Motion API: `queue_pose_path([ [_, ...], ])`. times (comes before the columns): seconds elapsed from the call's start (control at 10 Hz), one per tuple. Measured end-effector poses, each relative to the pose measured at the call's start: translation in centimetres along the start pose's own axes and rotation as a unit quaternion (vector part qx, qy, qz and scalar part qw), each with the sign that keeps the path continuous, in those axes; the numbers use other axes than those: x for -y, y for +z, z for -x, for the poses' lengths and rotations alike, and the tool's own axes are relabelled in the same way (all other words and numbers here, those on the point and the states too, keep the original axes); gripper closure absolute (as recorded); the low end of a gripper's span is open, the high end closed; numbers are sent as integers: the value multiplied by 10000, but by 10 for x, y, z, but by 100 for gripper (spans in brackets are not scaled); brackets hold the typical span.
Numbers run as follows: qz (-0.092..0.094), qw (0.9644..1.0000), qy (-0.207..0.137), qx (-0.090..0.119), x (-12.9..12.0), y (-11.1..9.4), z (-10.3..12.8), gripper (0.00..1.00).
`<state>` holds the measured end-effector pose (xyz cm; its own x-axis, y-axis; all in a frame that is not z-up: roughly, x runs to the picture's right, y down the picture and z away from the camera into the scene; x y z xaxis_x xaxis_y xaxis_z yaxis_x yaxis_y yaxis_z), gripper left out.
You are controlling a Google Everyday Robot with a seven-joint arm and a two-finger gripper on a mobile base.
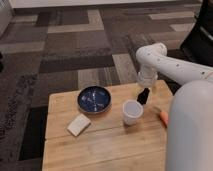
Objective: Place the eraser in the ceramic cup
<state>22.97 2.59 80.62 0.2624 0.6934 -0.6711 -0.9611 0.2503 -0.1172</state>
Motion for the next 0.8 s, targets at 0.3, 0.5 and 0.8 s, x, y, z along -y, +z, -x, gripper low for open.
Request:
queue_pose_path([
  [0.3,-87,9999,-98,-32,-1,-6,3,99],
  [0.5,-169,9997,-155,-28,-1,-20,5,100],
  [0.8,-403,9958,-819,-44,-33,-79,1,100],
])
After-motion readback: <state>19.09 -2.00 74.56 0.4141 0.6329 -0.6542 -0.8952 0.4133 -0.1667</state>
